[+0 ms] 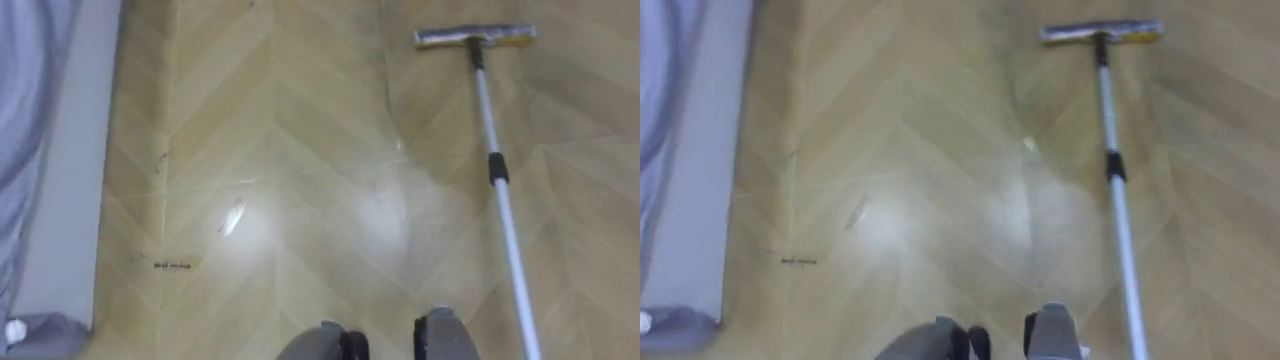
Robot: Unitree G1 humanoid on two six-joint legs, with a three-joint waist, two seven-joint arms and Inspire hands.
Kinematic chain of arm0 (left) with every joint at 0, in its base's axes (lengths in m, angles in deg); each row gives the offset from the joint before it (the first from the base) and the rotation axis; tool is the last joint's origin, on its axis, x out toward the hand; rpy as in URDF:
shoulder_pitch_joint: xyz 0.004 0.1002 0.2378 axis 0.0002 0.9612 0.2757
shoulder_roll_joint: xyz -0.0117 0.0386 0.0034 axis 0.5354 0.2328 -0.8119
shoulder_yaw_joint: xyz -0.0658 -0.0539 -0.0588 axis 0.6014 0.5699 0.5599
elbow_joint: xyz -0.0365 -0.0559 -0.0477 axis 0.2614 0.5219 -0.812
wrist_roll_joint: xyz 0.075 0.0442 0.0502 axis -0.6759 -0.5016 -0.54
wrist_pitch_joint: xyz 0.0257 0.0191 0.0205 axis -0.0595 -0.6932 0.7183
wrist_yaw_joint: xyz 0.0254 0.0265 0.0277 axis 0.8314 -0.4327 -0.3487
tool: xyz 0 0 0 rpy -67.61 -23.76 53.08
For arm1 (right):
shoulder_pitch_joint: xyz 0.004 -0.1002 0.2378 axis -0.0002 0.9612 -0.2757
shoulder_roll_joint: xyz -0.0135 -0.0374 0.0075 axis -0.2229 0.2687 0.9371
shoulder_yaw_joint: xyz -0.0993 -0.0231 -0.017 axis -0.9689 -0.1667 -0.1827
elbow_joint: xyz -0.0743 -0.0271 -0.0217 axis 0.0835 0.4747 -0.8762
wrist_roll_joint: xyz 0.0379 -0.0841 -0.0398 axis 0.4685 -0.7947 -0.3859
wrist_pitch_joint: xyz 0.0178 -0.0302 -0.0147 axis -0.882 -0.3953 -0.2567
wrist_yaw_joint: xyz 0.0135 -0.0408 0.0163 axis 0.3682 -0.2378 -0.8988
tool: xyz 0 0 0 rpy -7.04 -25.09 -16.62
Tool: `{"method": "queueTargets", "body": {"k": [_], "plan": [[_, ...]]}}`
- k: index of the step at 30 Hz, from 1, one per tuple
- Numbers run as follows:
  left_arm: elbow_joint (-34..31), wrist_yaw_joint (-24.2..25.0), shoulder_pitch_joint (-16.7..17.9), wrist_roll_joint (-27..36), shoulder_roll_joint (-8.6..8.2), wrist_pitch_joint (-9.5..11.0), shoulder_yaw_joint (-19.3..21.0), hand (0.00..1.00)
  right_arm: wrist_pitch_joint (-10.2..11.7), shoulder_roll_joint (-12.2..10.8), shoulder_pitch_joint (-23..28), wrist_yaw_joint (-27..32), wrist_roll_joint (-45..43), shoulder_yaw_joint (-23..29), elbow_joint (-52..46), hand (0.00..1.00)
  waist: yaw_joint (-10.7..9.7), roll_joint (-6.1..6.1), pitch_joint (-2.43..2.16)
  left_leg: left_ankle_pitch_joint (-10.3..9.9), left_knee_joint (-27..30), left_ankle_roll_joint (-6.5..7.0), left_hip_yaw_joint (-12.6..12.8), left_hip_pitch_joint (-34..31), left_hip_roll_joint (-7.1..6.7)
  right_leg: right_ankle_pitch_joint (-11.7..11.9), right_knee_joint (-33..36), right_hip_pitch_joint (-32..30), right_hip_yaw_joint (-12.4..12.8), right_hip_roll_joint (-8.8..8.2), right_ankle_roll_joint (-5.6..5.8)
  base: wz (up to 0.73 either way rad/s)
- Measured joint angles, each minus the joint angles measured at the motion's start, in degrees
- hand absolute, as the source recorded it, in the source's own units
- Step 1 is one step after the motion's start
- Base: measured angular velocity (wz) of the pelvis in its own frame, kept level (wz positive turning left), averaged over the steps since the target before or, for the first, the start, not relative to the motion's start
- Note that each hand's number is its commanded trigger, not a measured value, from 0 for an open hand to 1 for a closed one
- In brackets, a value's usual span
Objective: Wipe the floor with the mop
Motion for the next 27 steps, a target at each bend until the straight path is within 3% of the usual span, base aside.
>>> {"method": "queueTargets", "body": {"k": [3,5,6,7,8,10,11,14,15,17,18,19,20,21,22,23,24,26,27], "plan": [[0.1,0.1,0.0,4.6,0.84,-1.0,-0.1,0.0,-3.3,1.7,-7.0,-0.7,-0.7,1.4,1.4,1.0,1.6,-2.44,0.03,-0.1,0.1,-0.16,-0.3,-0.1,1.06,-0.4,0.1,0.2,-3.1,-0.05,-1.51,0.3],[-0.4,0.0,0.1,7.1,2.88,-1.3,-0.2,0.0,-5.3,5.6,-13.9,-1.4,-1.1,1.8,1.5,1.0,3.2,-4.62,0.07,-0.1,2.7,-0.24,-1.2,-1.4,1.58,-1.4,0.9,0.6,-5.3,-0.18,-2.87,0.38],[-0.8,-0.1,0.2,7.3,3.76,-1.4,-0.3,0.0,-5.5,6.6,-15.9,-1.5,-1.1,1.9,1.4,1.0,3.6,-5.11,0.13,-0.1,4.1,-0.29,-1.1,-1.9,2.11,-1.8,1.5,0.6,-5.8,-0.11,-3.19,0.39],[-1.1,-0.6,0.1,8.2,5.8,-1.3,-1.4,0.0,-5.5,8.6,-19.8,-1.7,-0.9,1.2,1.2,1.0,4.6,-6.63,0.6,-0.1,7.4,-0.36,-0.9,-3.1,2.91,-2.9,3.0,0.5,-6.5,0.1,-3.72,0.27],[-1.7,-1.0,0.1,8.2,7.37,-1.4,-2.7,0.0,-5.1,10.4,-22.6,-1.8,-0.5,-0.2,0.8,1.0,5.9,-7.76,0.59,0.0,11.3,-0.55,-0.7,-4.5,3.93,-4.0,4.5,0.6,-7.3,0.72,-4.3,0.22],[-2.5,-1.7,0.6,8.1,8.68,-1.9,-3.8,0.0,-4.9,11.9,-25.1,-2.0,0.6,-1.2,-0.3,1.0,7.8,-9.34,0.47,0.9,15.9,-2.02,-0.5,-6.3,5.14,-5.9,6.6,0.7,-7.4,1.64,-4.67,0.15],[-3.3,-1.7,1.4,8.1,8.71,-2.3,-3.9,0.0,-4.9,12.2,-26.7,-2.6,2.3,-1.1,-2.1,1.0,8.9,-9.86,0.22,1.1,18.0,-2.38,-0.3,-7.1,5.86,-6.9,7.5,0.8,-7.2,2.15,-5.1,0.11],[-5.2,-1.4,3.3,7.7,7.85,-4.0,-4.1,0.0,-4.4,11.6,-27.9,-3.4,7.9,-0.6,-3.6,1.0,9.5,-10.2,0.5,2.5,21.2,-3.85,0.9,-9.0,6.41,-8.2,9.0,1.7,-6.0,2.09,-5.81,0.2],[-5.5,-1.3,3.3,7.2,7.73,-4.1,-4.1,0.0,-4.3,11.5,-27.3,-3.7,8.5,0.1,-3.8,1.0,9.2,-10.46,0.66,2.2,19.8,-3.55,1.3,-9.5,5.93,-8.5,8.9,1.9,-5.3,2.1,-5.66,0.8],[-7.1,0.3,3.0,4.0,7.47,-3.9,-4.0,0.0,-3.8,11.4,-22.5,-4.1,10.4,2.3,-3.2,1.0,8.7,-10.06,0.6,2.1,7.7,-3.23,3.0,-11.5,3.61,-9.4,7.7,3.3,-2.1,2.35,-4.53,0.97],[-7.1,0.8,2.9,3.8,7.32,-3.8,-4.0,0.0,-3.8,11.1,-21.3,-4.0,10.9,2.4,-2.9,1.0,8.7,-9.7,0.62,2.5,4.4,-3.24,3.7,-11.3,3.61,-9.5,6.7,4.3,-1.5,2.7,-4.29,0.65],[-6.8,1.6,2.5,3.7,6.95,-3.8,-4.0,0.0,-3.1,10.3,-18.0,-3.9,12.9,2.3,-2.8,1.0,8.7,-9.13,0.55,5.4,0.0,-2.06,4.3,-10.2,3.34,-9.8,4.7,6.6,0.2,3.59,-3.75,0.38],[-6.1,2.3,2.4,3.5,6.48,-3.8,-3.9,0.0,-2.4,9.3,-14.8,-4.3,14.3,2.1,-2.0,1.0,8.4,-8.89,0.5,6.4,-1.3,0.67,5.4,-8.0,3.27,-10.2,3.6,8.6,2.3,4.01,-2.86,0.32],[-5.6,2.5,2.2,3.5,6.06,-3.8,-3.9,0.0,-2.1,9.0,-13.2,-4.6,15.1,1.6,-1.2,1.0,8.2,-8.6,0.45,5.8,-1.2,1.88,5.9,-7.1,3.26,-10.2,4.0,9.2,3.0,4.02,-2.44,0.09],[-5.3,2.6,1.8,3.5,4.98,-3.8,-3.2,0.0,-1.8,8.9,-9.7,-5.2,15.6,0.2,-0.6,1.0,8.3,-7.89,0.45,4.2,-0.4,2.93,6.8,-5.7,3.29,-9.1,6.6,9.3,3.7,3.81,-0.45,-0.09],[-5.1,2.6,1.5,3.5,3.98,-3.7,-3.2,0.0,-1.5,8.8,-7.0,-4.9,15.4,-1.0,0.7,1.0,7.8,-6.6,0.16,2.8,0.7,3.7,7.2,-4.7,3.28,-7.4,9.5,8.9,3.6,3.32,1.54,-0.16],[-5.0,2.6,1.2,3.5,3.72,-3.6,-3.4,0.0,-1.2,8.5,-5.5,-4.7,15.4,-1.3,1.5,1.0,7.3,-6.21,-0.03,2.3,1.0,4.14,7.5,-4.3,2.97,-6.6,10.9,8.7,3.4,2.8,2.05,-0.08],[-4.2,2.5,-0.7,3.6,3.4,-1.6,-3.3,0.0,-1.0,6.4,-1.1,-2.4,13.5,-1.5,1.8,1.0,4.7,-4.76,-0.6,1.0,1.5,5.05,7.5,-2.9,1.69,-2.7,15.7,7.4,3.7,2.12,3.36,-0.02],[-3.8,2.4,-1.2,3.7,3.32,-1.2,-3.3,0.0,-0.8,5.8,-0.4,-1.8,12.4,-1.5,1.8,1.0,4.1,-4.46,-0.7,0.8,1.6,5.24,7.4,-2.7,1.54,-1.3,16.8,6.8,3.9,2.18,3.46,-0.28]]}}
